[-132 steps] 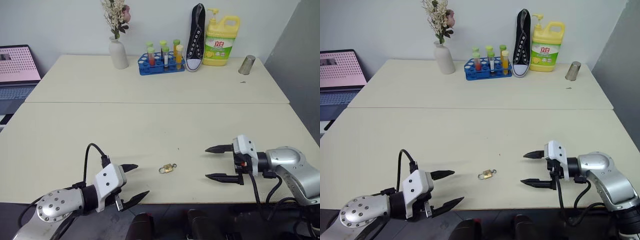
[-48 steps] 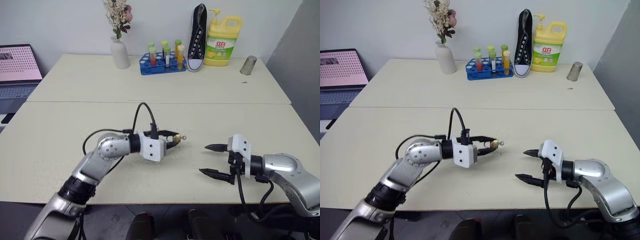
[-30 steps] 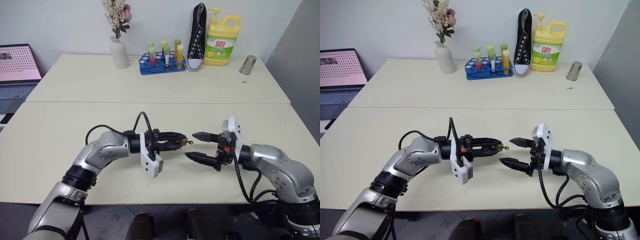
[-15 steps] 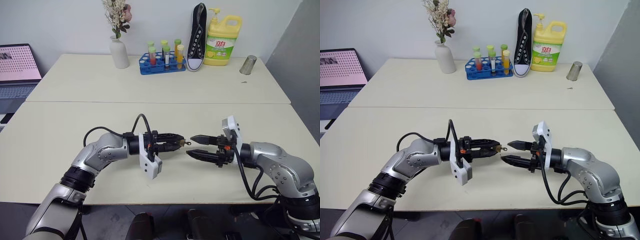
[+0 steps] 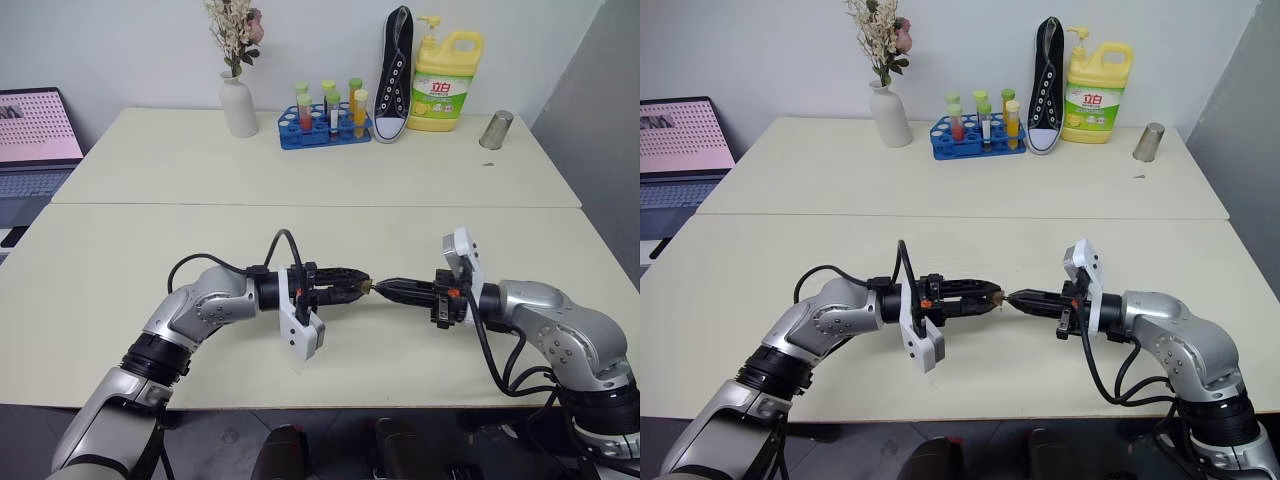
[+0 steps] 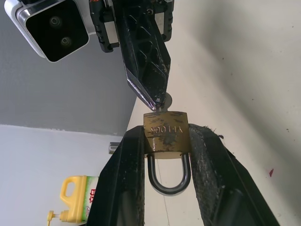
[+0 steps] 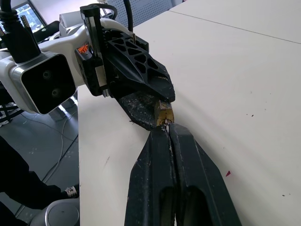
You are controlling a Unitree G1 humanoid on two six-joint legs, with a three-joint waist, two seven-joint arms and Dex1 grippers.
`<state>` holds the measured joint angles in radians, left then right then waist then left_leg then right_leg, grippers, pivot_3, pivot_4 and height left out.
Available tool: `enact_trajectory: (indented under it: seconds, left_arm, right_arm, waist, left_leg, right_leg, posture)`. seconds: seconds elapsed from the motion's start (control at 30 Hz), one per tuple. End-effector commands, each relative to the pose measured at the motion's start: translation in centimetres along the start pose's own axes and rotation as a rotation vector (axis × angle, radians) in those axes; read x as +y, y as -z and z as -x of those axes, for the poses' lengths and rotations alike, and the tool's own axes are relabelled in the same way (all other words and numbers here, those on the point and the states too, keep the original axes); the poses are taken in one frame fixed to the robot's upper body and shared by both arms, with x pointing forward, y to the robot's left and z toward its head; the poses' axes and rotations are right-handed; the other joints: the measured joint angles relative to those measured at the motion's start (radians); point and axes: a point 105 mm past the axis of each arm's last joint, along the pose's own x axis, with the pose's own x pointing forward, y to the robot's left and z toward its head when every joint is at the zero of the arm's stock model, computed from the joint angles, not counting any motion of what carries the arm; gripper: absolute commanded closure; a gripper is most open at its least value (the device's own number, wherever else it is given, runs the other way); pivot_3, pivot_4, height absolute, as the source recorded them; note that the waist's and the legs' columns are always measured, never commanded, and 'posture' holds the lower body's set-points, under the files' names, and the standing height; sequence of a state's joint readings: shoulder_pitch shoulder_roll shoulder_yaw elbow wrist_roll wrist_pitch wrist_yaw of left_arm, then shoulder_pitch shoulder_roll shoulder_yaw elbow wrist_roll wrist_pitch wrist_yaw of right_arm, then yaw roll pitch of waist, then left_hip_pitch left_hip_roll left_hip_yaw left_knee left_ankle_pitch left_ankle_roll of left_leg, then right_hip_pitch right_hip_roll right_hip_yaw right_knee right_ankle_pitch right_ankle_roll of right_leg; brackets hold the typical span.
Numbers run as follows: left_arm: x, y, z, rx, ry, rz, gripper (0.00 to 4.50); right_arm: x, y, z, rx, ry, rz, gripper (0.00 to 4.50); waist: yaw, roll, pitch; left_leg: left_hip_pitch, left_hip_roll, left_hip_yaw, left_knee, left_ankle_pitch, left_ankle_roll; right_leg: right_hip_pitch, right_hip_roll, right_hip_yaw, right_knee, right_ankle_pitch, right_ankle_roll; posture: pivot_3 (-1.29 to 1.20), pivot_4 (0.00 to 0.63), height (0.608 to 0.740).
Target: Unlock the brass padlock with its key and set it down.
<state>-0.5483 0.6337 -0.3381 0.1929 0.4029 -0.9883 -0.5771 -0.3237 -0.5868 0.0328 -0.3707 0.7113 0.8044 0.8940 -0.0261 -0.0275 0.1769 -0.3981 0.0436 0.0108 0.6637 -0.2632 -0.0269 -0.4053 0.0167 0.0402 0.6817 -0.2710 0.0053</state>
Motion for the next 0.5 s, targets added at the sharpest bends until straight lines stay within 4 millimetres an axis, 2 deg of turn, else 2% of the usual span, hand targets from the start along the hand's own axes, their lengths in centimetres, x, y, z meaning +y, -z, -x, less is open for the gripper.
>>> enact_trajectory:
  seconds: [0.03,0.33,0.5]
  left_arm:
    - [0.85,-0.37,-0.11,-0.008,-0.036,-0.028,3.54]
    - [0.48,-0.43,-0.35,-0.008,-0.027,-0.054,3.54]
    - [0.17,-0.61,-0.48,-0.012,-0.023,-0.06,3.54]
  right_arm:
    - [0.91,-0.9,-0.25,-0.011,-0.064,0.024,4.5]
    - [0.7,-0.08,0.06,0.124,-0.111,-0.066,4.5]
    - [0.24,-0.47,-0.16,0.158,-0.123,-0.151,4.5]
  waist:
    - [0.0,0.0,0.0]
    - [0.0,0.0,0.0]
    - [0.0,0.0,0.0]
  left_leg:
    - [0.0,0.0,0.0,0.0,0.0,0.0]
    - [0.0,0.0,0.0,0.0,0.0,0.0]
    - [0.0,0.0,0.0,0.0,0.0,0.0]
  right_leg:
    - [0.0,0.0,0.0,0.0,0.0,0.0]
    - [0.0,0.0,0.0,0.0,0.0,0.0]
    - [0.0,0.0,0.0,0.0,0.0,0.0]
  posture:
    - [0.0,0.15,0.74]
    - [0.0,0.15,0.74]
    - [0.0,0.15,0.74]
